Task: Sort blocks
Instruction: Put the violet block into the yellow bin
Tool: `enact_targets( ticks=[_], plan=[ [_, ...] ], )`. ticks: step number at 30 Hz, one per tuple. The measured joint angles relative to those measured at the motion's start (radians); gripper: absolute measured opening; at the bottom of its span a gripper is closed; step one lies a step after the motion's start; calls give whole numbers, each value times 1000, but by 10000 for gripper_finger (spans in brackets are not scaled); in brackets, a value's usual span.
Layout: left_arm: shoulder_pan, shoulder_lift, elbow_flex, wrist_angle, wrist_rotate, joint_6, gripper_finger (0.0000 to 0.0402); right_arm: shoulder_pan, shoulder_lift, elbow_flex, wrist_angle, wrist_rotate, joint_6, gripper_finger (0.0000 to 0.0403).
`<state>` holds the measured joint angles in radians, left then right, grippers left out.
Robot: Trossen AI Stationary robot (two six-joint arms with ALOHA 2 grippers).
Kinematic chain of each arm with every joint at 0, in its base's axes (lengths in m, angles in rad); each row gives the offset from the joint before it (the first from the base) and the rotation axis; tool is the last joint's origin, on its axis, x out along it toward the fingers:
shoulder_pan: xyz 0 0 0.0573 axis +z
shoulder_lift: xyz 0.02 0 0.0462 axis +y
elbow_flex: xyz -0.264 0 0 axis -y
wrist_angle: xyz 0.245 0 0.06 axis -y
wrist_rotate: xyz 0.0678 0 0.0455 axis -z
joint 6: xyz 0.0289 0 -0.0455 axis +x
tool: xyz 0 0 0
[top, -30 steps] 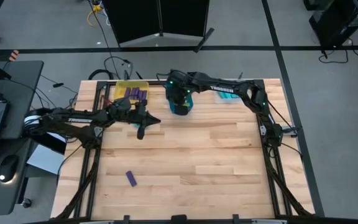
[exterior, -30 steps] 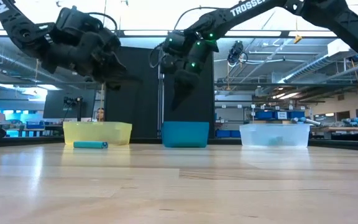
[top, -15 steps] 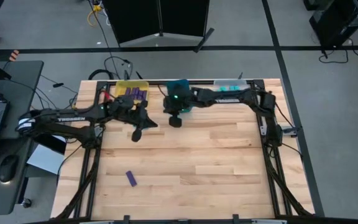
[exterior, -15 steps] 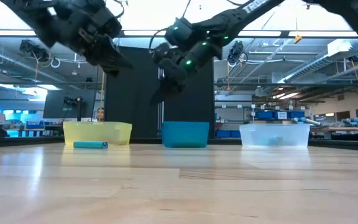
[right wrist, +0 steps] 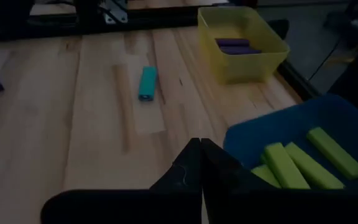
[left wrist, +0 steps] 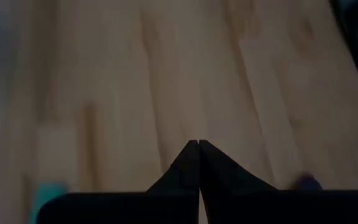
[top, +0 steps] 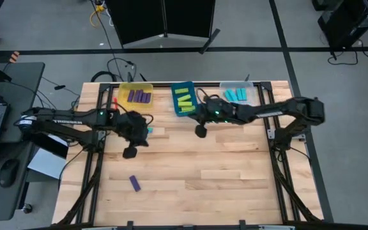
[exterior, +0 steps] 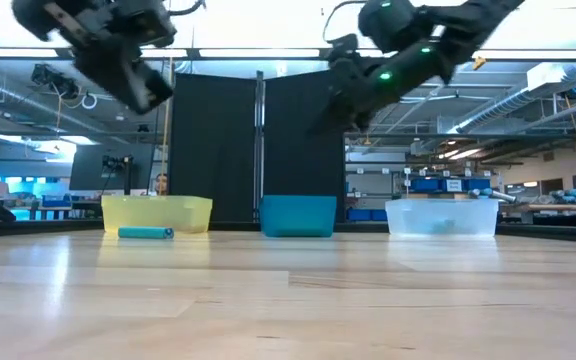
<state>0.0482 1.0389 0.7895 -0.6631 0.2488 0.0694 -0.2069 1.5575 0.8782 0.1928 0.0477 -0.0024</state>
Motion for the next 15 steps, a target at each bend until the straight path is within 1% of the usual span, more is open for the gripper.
enact_targets(
  ticks=[3, 7, 12, 15],
  plan=[
    [-75, 1, 0, -83, -36, -89, 7, 32, -65, -88, 56, 47, 5, 6],
    [-198, 1, 0, -99, -72, -220, 7, 73, -120, -160, 123, 96, 30, 7],
    [-374, 18, 0, -98, -168, -383, 7, 137, -123, -199, 134, 176, 33, 7],
    [-471, 48, 0, -93, -196, -454, 7, 167, -114, -207, 138, 194, 37, 8]
  ],
)
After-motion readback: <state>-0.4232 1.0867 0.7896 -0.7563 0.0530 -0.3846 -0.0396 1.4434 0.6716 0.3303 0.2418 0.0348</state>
